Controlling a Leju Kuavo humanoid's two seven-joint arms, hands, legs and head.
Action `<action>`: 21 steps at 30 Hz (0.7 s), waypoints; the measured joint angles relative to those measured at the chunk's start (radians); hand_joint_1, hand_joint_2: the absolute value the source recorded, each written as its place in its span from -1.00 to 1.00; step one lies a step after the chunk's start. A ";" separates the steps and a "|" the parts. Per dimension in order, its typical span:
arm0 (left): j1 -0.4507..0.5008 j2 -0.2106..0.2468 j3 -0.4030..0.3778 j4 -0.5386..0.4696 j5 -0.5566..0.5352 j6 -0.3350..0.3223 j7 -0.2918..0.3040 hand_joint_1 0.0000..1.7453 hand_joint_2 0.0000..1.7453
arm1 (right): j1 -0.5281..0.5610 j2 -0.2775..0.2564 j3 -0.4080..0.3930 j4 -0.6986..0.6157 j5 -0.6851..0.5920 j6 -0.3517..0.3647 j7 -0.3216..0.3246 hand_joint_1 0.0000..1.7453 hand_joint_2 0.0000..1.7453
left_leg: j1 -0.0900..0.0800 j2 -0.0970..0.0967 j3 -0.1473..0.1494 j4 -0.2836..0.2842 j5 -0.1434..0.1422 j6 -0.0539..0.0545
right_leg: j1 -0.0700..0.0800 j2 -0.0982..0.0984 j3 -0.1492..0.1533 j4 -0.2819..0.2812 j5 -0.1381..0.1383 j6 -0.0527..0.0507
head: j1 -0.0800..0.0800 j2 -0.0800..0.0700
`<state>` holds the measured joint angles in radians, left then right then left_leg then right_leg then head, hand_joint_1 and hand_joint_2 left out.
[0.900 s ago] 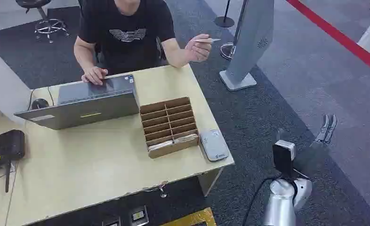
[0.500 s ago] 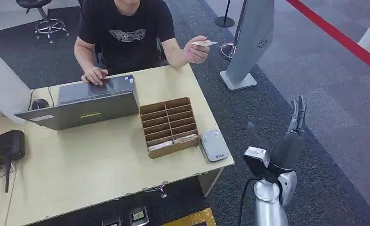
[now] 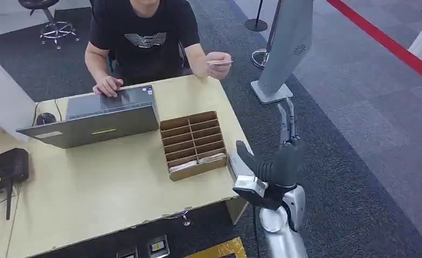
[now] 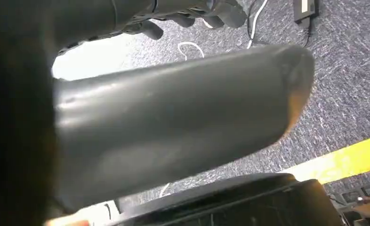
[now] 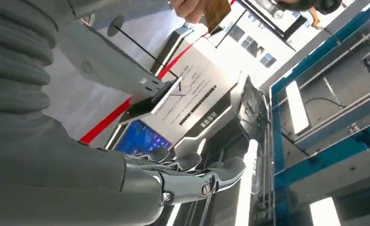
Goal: Pass the card to the sensor for recognition and then transmit it.
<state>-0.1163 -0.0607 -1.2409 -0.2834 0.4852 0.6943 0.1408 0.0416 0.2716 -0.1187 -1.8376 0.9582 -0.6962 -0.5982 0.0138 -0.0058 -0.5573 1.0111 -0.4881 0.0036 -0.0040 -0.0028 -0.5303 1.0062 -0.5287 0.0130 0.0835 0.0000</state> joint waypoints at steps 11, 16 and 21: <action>-0.001 0.000 -0.002 0.000 -0.012 -0.017 0.000 -1.00 -1.00 | -0.060 -0.030 0.175 0.013 0.203 0.000 0.209 -1.00 1.00 | 0.000 0.000 0.000 0.000 0.000 0.000 | 0.000 0.000 0.000 0.000 0.000 0.000 | 0.000 0.000; -0.004 0.001 -0.009 0.000 -0.026 -0.031 0.005 -1.00 -1.00 | -0.119 -0.040 0.269 0.032 0.287 0.001 0.323 -1.00 1.00 | 0.000 0.000 0.000 0.000 0.001 -0.001 | 0.000 0.000 0.000 0.000 0.000 0.000 | 0.000 0.000; -0.011 0.001 -0.010 0.000 -0.035 -0.035 0.010 -1.00 -1.00 | -0.191 -0.083 0.385 0.059 0.416 0.002 0.569 -1.00 1.00 | 0.000 0.000 0.000 0.000 0.001 -0.001 | 0.000 0.001 0.000 0.001 0.000 0.000 | 0.000 0.000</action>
<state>-0.1274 -0.0599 -1.2509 -0.2834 0.4498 0.6588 0.1511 -0.1495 0.1890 0.2663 -1.7782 1.3743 -0.6939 -0.0297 0.0139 -0.0055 -0.5575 1.0111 -0.4875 0.0029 -0.0040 -0.0021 -0.5305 1.0069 -0.5287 0.0130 0.0835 0.0000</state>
